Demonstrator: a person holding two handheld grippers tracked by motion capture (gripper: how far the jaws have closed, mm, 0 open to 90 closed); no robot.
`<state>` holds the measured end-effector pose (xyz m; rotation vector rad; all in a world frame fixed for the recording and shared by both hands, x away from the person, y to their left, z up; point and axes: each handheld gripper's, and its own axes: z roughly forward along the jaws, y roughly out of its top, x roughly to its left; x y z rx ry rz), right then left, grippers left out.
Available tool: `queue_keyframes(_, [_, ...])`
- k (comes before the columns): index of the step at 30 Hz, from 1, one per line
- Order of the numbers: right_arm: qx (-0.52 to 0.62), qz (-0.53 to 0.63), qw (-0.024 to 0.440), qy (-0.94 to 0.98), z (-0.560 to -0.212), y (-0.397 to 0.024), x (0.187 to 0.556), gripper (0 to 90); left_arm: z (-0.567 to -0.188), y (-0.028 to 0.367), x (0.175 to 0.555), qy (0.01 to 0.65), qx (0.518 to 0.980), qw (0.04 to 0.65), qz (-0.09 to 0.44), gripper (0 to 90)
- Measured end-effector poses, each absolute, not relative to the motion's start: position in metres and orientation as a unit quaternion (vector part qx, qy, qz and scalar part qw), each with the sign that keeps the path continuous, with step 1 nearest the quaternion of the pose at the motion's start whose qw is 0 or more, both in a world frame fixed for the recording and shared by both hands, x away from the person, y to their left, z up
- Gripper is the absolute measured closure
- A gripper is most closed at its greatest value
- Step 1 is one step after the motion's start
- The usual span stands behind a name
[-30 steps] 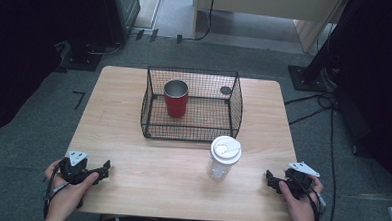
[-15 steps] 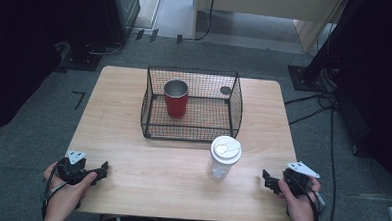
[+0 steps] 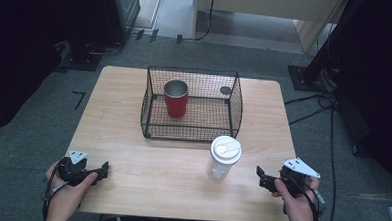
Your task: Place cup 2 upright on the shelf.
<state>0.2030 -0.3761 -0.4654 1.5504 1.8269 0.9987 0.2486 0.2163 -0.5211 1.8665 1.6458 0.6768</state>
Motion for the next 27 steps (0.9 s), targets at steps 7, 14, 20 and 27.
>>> queue_keyframes(7, [0.554,0.382,0.28,0.685,-0.448,-0.358,0.201,0.0,-0.521,0.215,0.248,0.616,0.693,0.277,0.253,0.0])
queue_keyframes(14, [0.538,0.388,0.277,0.695,-0.445,-0.34,0.2,0.0,-0.521,0.215,0.248,0.616,0.693,0.277,0.253,0.0])
queue_keyframes(20, [0.53,0.391,0.273,0.702,-0.445,-0.327,0.2,0.0,-0.521,0.215,0.248,0.616,0.693,0.276,0.253,0.0])
queue_keyframes(27, [0.51,0.406,0.265,0.71,-0.446,-0.307,0.196,0.0,-0.521,0.215,0.248,0.613,0.696,0.278,0.252,0.0])
